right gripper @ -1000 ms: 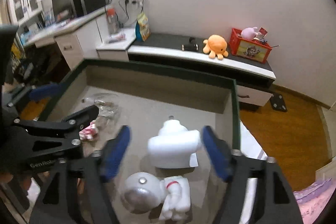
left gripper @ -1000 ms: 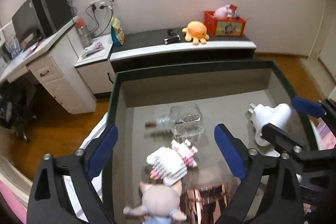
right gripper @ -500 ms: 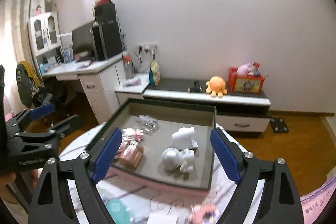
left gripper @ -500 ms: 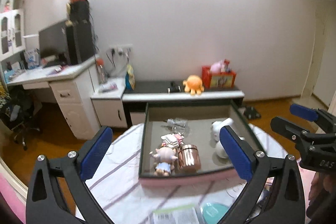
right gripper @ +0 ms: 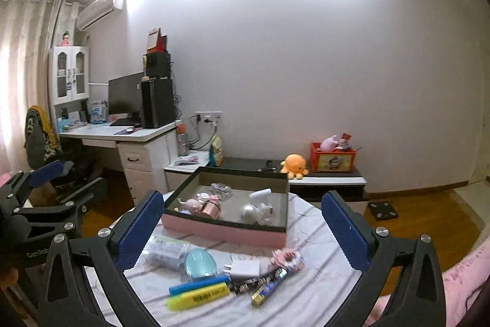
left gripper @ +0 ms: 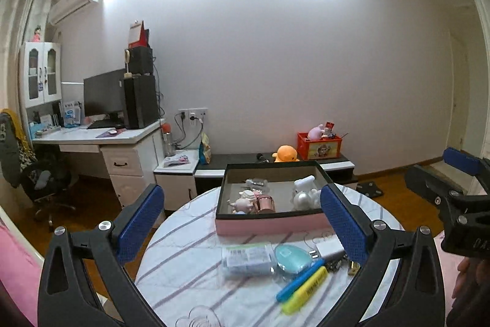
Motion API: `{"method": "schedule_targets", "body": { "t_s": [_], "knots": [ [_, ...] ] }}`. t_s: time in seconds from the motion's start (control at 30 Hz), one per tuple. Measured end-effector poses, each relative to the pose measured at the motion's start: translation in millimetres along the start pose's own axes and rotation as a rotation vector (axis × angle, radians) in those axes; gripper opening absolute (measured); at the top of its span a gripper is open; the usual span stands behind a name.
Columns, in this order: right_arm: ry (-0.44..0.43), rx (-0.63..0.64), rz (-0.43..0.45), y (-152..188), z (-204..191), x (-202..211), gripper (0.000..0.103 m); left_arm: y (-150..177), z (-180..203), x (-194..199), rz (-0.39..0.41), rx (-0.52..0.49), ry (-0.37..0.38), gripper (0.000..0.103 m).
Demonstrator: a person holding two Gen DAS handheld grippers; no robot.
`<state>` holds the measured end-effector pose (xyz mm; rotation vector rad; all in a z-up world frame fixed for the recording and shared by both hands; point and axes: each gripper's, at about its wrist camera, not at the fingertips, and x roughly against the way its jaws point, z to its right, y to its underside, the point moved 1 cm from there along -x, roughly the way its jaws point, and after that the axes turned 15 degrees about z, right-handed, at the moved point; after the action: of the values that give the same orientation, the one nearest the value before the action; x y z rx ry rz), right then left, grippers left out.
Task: Organize rigid objects
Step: 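Lift both open tools out of the pink box back over the bed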
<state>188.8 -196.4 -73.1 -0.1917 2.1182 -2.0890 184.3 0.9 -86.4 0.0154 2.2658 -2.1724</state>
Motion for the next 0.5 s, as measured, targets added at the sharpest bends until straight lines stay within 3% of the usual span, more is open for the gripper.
{"method": "schedule_targets", "body": {
  "t_s": [0.2,0.5],
  "knots": [
    [0.009,-0.015,0.023,1.9,-2.2,35.2,0.103,-7.5,1.5,34.4,0.033,-0.015,-0.005,0.103],
    [0.007,-0.01,0.063,-5.3,-9.2,63.2,0.103,-21.9,-0.4,55.5,0.075,-0.016,-0.017,0.103]
  ]
}}
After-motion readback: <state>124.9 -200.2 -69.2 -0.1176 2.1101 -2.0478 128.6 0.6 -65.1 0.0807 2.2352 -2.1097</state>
